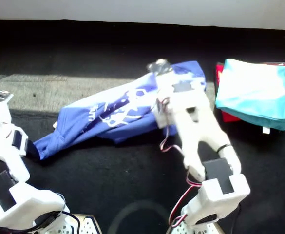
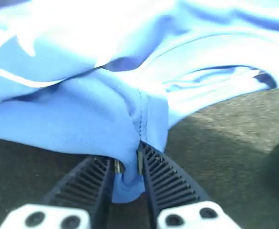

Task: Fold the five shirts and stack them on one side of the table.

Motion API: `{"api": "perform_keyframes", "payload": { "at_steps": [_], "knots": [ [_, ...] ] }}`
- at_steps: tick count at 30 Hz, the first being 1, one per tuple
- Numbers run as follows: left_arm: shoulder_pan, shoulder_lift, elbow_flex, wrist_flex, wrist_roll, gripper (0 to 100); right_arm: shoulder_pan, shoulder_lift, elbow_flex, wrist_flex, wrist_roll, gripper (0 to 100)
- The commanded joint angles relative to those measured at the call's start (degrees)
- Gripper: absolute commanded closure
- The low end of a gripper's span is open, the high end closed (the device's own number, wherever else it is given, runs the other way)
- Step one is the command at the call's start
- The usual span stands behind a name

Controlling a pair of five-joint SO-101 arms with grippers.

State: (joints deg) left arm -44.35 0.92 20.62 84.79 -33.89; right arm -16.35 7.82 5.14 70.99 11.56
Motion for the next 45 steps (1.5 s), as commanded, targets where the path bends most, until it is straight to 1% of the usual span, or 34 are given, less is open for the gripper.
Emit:
{"api": "perform_keyframes", "payload": {
  "at_steps": [1, 3, 6, 10, 14, 18, 22, 24, 28, 31, 34, 39, 45],
  "knots": [
    [4.3, -2.9, 0.6, 0.0, 0.1, 80, 3.8, -2.2, -18.9, 9.8, 1.0, 99.1],
    [6.1, -2.9, 0.7, 0.4, 0.1, 80, 4.1, -2.1, -27.9, 15.3, 4.0, 99.1],
    [8.9, -3.1, 0.0, 3.1, 0.1, 80, 4.2, -2.1, -39.8, 22.9, 7.9, 99.1],
    [12.4, -5.5, -2.8, 9.0, 0.1, 80, 5.1, -1.8, -50.9, 29.1, 12.0, 99.1],
    [15.8, -10.4, -6.5, 13.0, 0.1, 80, 8.3, -1.7, -57.1, 28.2, 12.3, 99.1],
    [20.8, -14.1, -7.1, 13.2, 0.1, 80, 10.3, -1.7, -58.6, 23.0, 12.3, 99.1],
    [28.0, -13.2, -7.0, 12.7, 1.0, 80, 9.6, -0.9, -56.6, 19.6, 12.2, 99.1],
    [32.0, -11.7, -7.0, 10.4, 3.1, 80, 9.0, 0.4, -54.7, 19.6, 12.2, 99.1],
    [38.4, -6.8, -7.1, 2.5, 7.9, 80, 9.1, 2.4, -51.4, 19.7, 12.2, 99.1],
    [41.9, -1.5, -7.6, -2.5, 12.2, 80, 9.0, 2.9, -50.7, 19.7, 12.2, 99.1],
    [43.9, 3.5, -7.6, -6.7, 16.5, 80, 9.1, 2.9, -50.7, 19.7, 12.2, 99.1],
    [45.4, 9.1, -10.9, -8.4, 20.7, 80, 9.1, 2.9, -50.7, 19.7, 12.2, 99.1],
    [47.0, 18.3, -16.8, -9.4, 21.7, 80, 9.1, 2.9, -50.7, 19.7, 12.2, 99.1]
  ]
}}
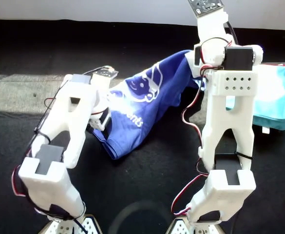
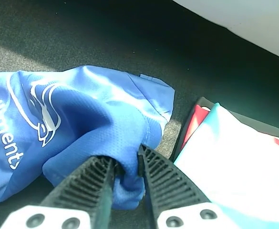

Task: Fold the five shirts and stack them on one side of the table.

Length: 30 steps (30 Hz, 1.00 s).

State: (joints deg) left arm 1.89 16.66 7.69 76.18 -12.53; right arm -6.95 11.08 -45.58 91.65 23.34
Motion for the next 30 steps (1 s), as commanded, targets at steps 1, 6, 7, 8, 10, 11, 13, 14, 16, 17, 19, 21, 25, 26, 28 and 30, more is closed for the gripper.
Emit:
{"api": "perform_keyframes", "payload": {
  "at_steps": [1, 6, 7, 8, 10, 11, 13, 14, 16, 17, 19, 21, 25, 26, 28, 30],
  "knots": [
    [0.4, 4.7, -5.1, -1.1, 0.4, 80, -0.3, -0.3, 0.0, -0.9, 0.4, 99.1],
    [-2.8, 13.5, -12.5, -0.6, 0.2, 83, -0.3, -0.3, 0.0, -0.6, 0.4, 99.1],
    [-3.6, 14.7, -14.4, -0.5, 0.2, 87, -0.3, -0.3, 0.0, 0.0, 0.6, 99.1],
    [-4.5, 15.5, -16.1, -0.5, 0.1, 91, -0.3, -0.3, 0.1, 0.2, 0.6, 99.1],
    [-6.0, 16.7, -19.6, -0.5, 0.1, 100, -0.3, -0.1, 0.1, 1.2, 0.7, 99.1],
    [-6.6, 17.4, -21.3, -0.5, 0.0, 98, -0.3, -0.1, 0.5, 1.2, 0.7, 99.1],
    [-7.7, 18.2, -24.4, -0.5, -0.1, 98, -0.2, 0.1, 2.6, 1.1, 0.7, 99.1],
    [-8.2, 18.5, -26.0, -0.5, -0.1, 98, -0.1, 0.4, 3.6, 1.1, 0.7, 99.1],
    [-9.2, 19.2, -29.1, -0.5, -0.1, 99, 0.1, 1.4, 6.4, 0.7, 0.7, 99.1],
    [-9.8, 19.6, -30.5, -0.5, -0.1, 99, 0.3, 1.9, 7.7, 0.7, 0.6, 99.1],
    [-10.9, 20.8, -33.5, -0.5, -0.1, 99, 0.3, 3.3, 9.6, 0.6, 0.6, 99.1],
    [-12.2, 22.6, -36.6, -0.5, -0.1, 99, 0.3, 4.9, 10.3, 0.6, 0.5, 99.1],
    [-14.2, 28.2, -44.2, -0.5, -0.1, 99, 0.3, 8.0, 10.3, -1.6, 0.5, 99.1],
    [-14.5, 29.6, -46.2, -0.5, -0.1, 99, 0.3, 8.7, 10.3, -2.3, 0.5, 99.1],
    [-14.9, 32.5, -50.2, -0.5, -0.1, 97, 0.3, 9.6, 10.3, -3.6, 0.5, 99.1],
    [-15.1, 35.0, -53.8, -0.5, 0.0, 91, 0.3, 10.4, 10.3, -4.8, 0.5, 99.1]
  ]
}}
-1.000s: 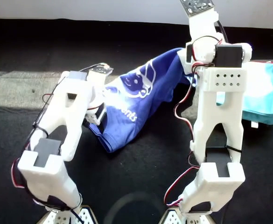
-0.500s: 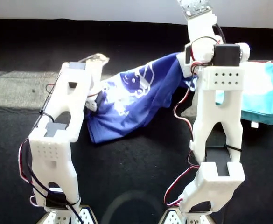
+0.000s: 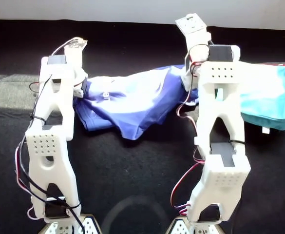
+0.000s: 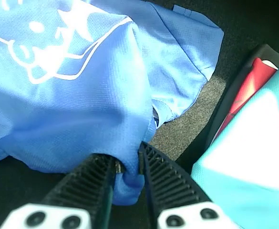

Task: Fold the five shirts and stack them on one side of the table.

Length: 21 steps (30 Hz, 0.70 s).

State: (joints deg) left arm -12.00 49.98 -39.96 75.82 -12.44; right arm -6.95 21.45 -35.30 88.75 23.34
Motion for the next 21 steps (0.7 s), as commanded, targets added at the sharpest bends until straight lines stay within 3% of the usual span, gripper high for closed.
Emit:
{"api": "perform_keyframes", "payload": {
  "at_steps": [1, 6, 15, 21],
  "knots": [
    [-1.2, 2.9, -7.8, -0.2, -0.1, 87, 0.3, 0.4, 0.0, -2.7, 0.5, 99.1],
    [-1.3, 6.4, -13.9, 1.7, 0.1, 80, 2.1, 2.4, 0.0, -8.2, 0.4, 99.1],
    [-0.7, 6.8, -33.5, 22.4, -0.1, 80, 4.7, 4.4, -0.1, -14.4, 0.4, 99.1],
    [0.5, 4.6, -30.9, 25.6, 0.0, 80, 4.7, 4.4, -0.1, -17.6, -1.5, 99.1]
  ]
}}
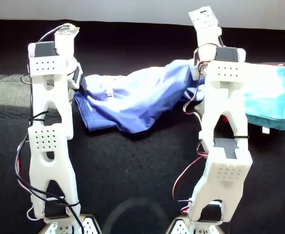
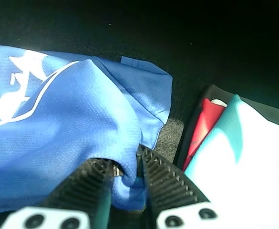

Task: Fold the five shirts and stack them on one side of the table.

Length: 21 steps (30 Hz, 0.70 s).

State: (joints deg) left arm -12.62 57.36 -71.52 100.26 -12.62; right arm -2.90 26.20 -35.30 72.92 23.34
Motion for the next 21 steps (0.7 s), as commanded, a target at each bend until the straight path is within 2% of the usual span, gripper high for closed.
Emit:
{"api": "perform_keyframes", "payload": {
  "at_steps": [1, 10, 21],
  "knots": [
    [1.5, -4.0, 3.0, 1.1, 0.2, 80, 0.7, -0.6, -0.1, -1.8, -2.6, 99.1],
    [7.4, -21.7, 34.6, 0.4, 0.0, 80, 0.7, -0.7, -0.1, -1.3, -4.7, 99.1],
    [5.8, -21.9, 51.8, -24.9, -1.2, 80, 0.7, -2.6, -0.2, -0.1, -4.7, 99.1]
  ]
}}
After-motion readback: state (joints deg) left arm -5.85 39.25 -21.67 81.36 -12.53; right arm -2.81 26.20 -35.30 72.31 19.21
